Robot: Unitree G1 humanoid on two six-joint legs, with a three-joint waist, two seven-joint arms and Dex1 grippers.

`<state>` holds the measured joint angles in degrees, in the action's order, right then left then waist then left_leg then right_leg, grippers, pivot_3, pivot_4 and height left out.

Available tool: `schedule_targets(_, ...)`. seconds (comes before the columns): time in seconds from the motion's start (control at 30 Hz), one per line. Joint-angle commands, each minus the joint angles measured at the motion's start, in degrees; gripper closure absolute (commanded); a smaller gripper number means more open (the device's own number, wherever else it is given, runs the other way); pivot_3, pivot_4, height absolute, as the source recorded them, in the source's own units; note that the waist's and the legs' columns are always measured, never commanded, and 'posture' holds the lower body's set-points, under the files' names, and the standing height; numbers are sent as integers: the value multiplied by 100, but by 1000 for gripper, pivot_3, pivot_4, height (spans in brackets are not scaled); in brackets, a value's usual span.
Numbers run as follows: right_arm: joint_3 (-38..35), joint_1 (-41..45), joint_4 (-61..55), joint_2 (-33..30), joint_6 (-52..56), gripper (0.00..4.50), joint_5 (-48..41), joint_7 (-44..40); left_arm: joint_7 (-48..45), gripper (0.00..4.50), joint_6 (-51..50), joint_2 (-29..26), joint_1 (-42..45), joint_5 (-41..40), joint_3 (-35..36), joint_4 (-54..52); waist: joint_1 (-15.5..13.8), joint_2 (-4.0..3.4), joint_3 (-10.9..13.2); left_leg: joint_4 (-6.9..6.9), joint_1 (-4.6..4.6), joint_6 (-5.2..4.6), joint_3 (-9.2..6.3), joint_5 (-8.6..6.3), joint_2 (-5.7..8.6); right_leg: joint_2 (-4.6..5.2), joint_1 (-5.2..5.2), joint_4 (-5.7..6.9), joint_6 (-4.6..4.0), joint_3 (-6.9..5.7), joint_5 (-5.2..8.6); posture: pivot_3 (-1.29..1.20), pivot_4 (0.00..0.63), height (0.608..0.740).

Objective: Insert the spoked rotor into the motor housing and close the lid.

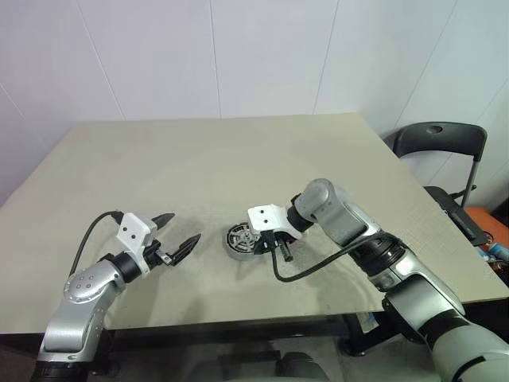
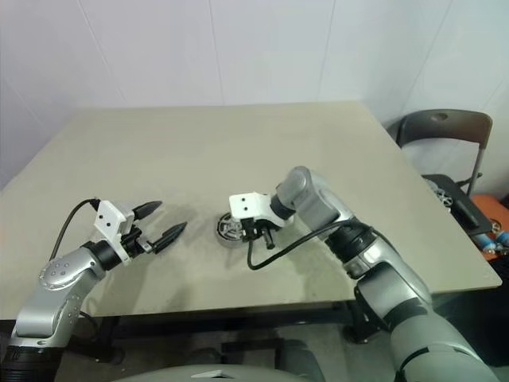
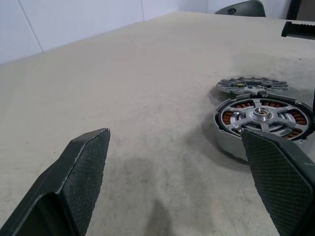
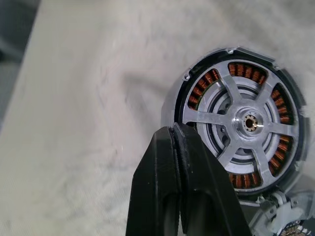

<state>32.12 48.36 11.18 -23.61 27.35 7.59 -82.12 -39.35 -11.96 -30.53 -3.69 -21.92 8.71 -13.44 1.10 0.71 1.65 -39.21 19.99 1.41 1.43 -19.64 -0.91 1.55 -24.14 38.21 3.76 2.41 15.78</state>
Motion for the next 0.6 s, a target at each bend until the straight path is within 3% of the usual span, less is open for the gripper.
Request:
schedule_targets(0.03,-365,80,-422,-31,344,3539,-330,74,-19,0,96,2,91,-18,76,-40,-5,1,0,0,0,0,-1,0,0,0,0,0,0,0,0,0,0,740)
schedule_targets(0.37,-1581,-296,-837,-495,2569,199,-1408,736,-55,0,124,44,96,4,27,-2,-30,1,-1,-1,3,0,-3,0,1,3,1,-3,0,-1,0,0,0,740)
schedule_targets(0.6,-2687,-731,-710,-753,4358,199,-2247,1492,-96,0,161,119,172,44,-76,89,-26,1,-1,0,7,-1,-3,0,1,2,-2,-5,0,-1,0,0,0,740)
